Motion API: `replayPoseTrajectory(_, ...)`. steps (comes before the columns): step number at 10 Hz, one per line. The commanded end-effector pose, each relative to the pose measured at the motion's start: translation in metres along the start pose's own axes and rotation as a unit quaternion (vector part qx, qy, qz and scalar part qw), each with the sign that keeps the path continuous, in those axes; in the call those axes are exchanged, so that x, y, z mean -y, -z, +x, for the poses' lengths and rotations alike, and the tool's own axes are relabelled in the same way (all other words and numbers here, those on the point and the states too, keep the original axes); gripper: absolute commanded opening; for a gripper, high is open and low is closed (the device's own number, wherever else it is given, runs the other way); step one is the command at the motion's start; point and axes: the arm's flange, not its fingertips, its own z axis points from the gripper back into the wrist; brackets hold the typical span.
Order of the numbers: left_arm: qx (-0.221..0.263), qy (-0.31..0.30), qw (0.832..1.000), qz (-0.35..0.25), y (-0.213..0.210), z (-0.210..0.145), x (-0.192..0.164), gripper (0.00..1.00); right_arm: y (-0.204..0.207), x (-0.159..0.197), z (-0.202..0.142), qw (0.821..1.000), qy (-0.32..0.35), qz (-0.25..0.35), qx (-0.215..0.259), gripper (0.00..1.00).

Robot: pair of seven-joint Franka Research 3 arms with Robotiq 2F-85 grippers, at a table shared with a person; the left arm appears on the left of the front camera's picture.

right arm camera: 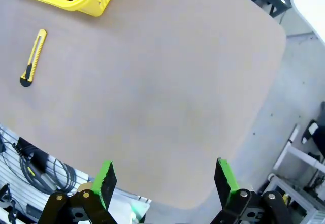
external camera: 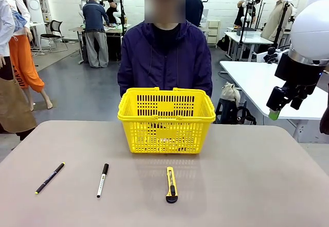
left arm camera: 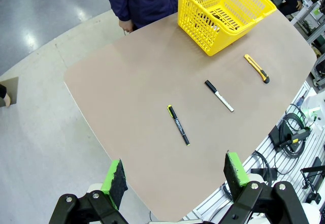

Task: Place the items the person wants into the basket.
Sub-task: Pick up the item the person points to and place it in the Market Basket.

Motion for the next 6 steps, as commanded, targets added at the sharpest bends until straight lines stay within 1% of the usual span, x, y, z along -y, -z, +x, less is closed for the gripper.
replayPoseTrajectory(1, 0.007, 0.005, 1.000, -0.008, -0.0007, -0.0010, 0.0002, 1.00, -0.0005, 0.0021, -0.0007, 1.000, -0.007, 0.003, 0.000, 1.00)
replayPoseTrajectory(6, 0.007, 0.005, 1.000, -0.008, -0.0007, -0.0010, 0.0002, 1.00, -0.0005, 0.0021, -0.0007, 1.000, -0.007, 0.003, 0.000, 1.00)
